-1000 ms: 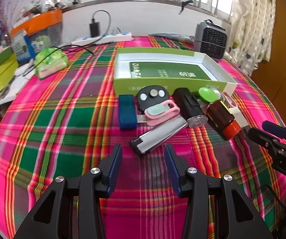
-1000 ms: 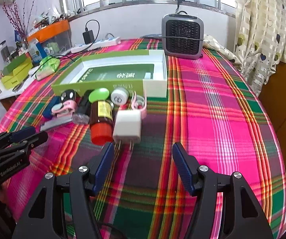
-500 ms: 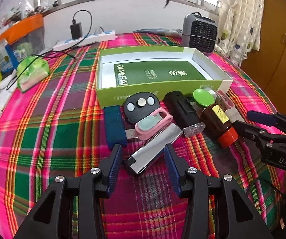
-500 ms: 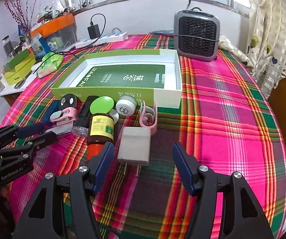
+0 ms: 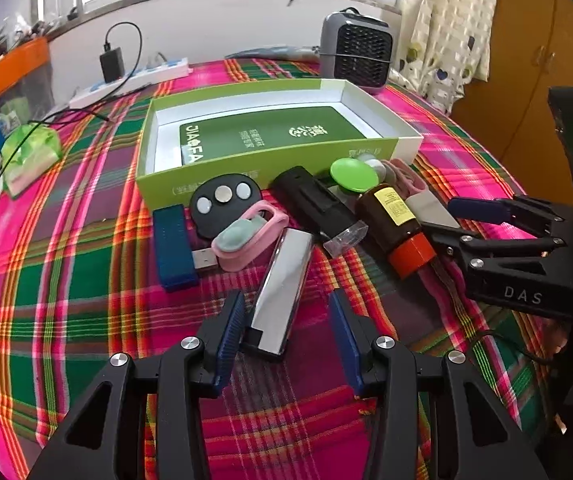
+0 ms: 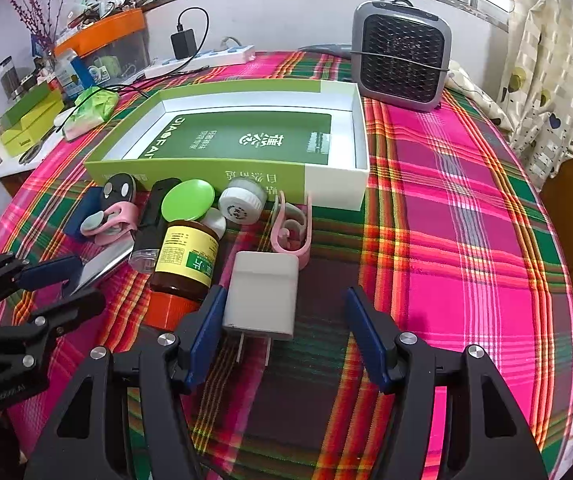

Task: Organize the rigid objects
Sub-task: 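Reach the left tool to the silver lighter while the right tool reaches the white charger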

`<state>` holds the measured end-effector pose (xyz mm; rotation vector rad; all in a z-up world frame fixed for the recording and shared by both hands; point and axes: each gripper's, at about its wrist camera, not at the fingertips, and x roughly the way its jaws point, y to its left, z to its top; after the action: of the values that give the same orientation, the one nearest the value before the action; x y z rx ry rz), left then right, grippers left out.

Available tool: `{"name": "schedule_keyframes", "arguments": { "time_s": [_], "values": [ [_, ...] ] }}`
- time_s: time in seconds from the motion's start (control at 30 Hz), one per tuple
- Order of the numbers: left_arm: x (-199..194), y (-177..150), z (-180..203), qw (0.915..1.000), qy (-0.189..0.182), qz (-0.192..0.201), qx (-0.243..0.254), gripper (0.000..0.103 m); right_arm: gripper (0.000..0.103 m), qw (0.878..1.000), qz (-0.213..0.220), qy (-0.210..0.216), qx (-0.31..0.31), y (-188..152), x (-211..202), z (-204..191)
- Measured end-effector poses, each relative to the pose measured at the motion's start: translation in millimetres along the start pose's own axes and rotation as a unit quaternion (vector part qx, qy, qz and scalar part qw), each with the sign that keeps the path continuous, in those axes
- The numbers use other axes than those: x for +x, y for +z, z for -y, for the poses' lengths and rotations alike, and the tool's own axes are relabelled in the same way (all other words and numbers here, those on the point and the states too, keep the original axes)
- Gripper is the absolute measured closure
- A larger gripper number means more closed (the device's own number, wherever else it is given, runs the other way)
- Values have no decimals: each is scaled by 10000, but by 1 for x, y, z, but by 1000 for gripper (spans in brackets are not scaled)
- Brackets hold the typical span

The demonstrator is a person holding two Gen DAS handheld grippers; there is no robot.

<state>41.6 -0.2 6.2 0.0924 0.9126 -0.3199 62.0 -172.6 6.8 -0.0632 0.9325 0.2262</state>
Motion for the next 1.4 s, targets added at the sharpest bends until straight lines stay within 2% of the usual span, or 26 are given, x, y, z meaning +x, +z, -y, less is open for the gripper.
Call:
{"name": "schedule_keyframes", "arguments": {
  "time_s": [0.17,0.4,0.6,0.77,0.87,0.93,1.4],
  "values": [
    [6,7,-5,9999,133,-28,-66,61,41,9999,4,-48,-88,0,1,-2],
    [12,12,0,9993,320,-82,187,61,41,9999,37,-58,-122,1,2,-3],
    [13,14,-2,9994,290,-109,181,60,42,9998,63,-71,-177,2,3,-4],
    [13,13,-1,9994,315,-91,150,61,52,9998,102,-92,-150,1,1,-3],
    [12,13,-1,9994,288,-75,147,65,57,9998,120,-100,-126,1,1,-2],
    [12,13,0,9995,256,-64,149,76,60,9998,127,-114,-118,1,1,-2],
    [9,11,3,10000,17,-30,-46,81,65,9998,151,-92,-82,-1,-1,-2]
  ]
}}
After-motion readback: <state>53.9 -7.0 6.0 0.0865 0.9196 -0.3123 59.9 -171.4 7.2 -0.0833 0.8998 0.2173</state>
